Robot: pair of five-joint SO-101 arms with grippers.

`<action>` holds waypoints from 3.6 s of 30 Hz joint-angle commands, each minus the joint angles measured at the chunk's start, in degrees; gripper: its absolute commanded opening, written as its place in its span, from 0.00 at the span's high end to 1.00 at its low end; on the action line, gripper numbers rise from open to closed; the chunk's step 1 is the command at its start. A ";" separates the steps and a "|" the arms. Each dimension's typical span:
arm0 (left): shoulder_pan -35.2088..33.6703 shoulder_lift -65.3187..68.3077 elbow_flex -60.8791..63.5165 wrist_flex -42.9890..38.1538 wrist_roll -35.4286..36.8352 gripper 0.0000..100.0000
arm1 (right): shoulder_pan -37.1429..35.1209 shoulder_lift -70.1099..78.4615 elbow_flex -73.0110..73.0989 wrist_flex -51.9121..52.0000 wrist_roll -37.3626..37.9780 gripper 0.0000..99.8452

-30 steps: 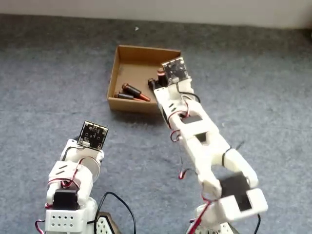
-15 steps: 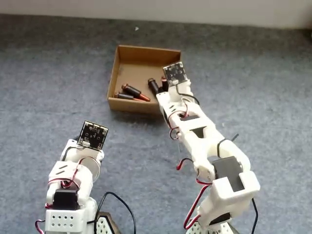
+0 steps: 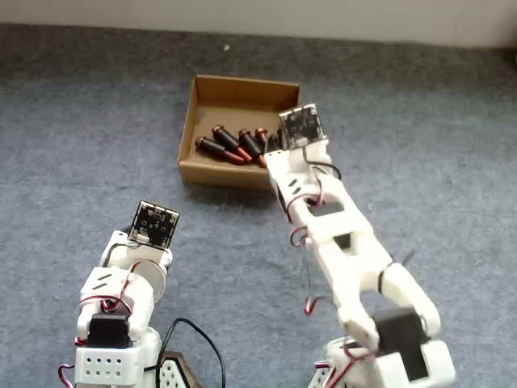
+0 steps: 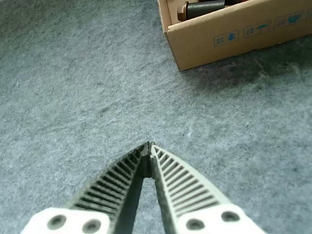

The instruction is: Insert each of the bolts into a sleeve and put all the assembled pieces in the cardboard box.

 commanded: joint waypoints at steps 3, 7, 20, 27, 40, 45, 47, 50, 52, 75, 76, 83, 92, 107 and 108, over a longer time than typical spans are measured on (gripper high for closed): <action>0.40 -0.04 1.10 0.18 -0.53 0.98 | -1.63 -16.57 6.73 0.04 0.44 0.90; 0.40 -0.04 1.10 0.18 -0.53 0.98 | -1.63 -24.66 11.56 0.04 0.44 0.90; 0.57 -0.04 1.10 0.18 -0.53 0.98 | -1.27 -58.59 23.25 20.88 0.18 0.90; 0.66 -0.13 1.10 0.00 -0.53 0.98 | -1.27 -80.84 30.55 35.65 0.18 0.90; 0.66 -0.13 1.10 -0.09 -0.44 0.98 | 4.62 -92.18 33.63 51.74 0.09 0.99; 0.66 -0.13 1.10 -0.09 -0.35 0.98 | 4.62 -92.44 34.59 60.53 -5.80 0.99; 0.66 -0.13 1.10 0.00 -0.35 0.98 | 5.05 -92.44 35.74 62.64 -8.62 0.99; 0.66 -0.13 1.10 0.00 -0.35 0.99 | 6.73 -92.44 39.25 62.73 -7.74 0.99; 0.66 -0.13 1.10 0.09 -0.35 0.99 | 7.25 -92.44 42.51 62.73 -6.95 0.99; 0.48 -0.04 1.10 14.68 -0.53 0.98 | 7.78 -92.18 51.38 81.89 -6.68 0.99; 0.40 -0.04 1.10 16.18 -0.53 0.99 | 7.78 -92.26 51.38 81.98 -6.68 0.99; -0.84 -0.04 1.10 19.78 -0.35 0.99 | 7.78 -92.26 51.38 81.89 -6.68 0.99; -0.66 -0.04 1.10 19.78 -0.35 0.99 | 7.78 -92.26 51.38 81.89 -6.68 0.99; -0.66 -0.04 1.10 19.78 -0.35 0.99 | 7.78 -92.26 51.38 81.89 -6.68 0.99; -0.66 -0.04 1.10 19.78 -0.35 0.99 | 7.78 -92.26 51.38 81.89 -6.68 0.99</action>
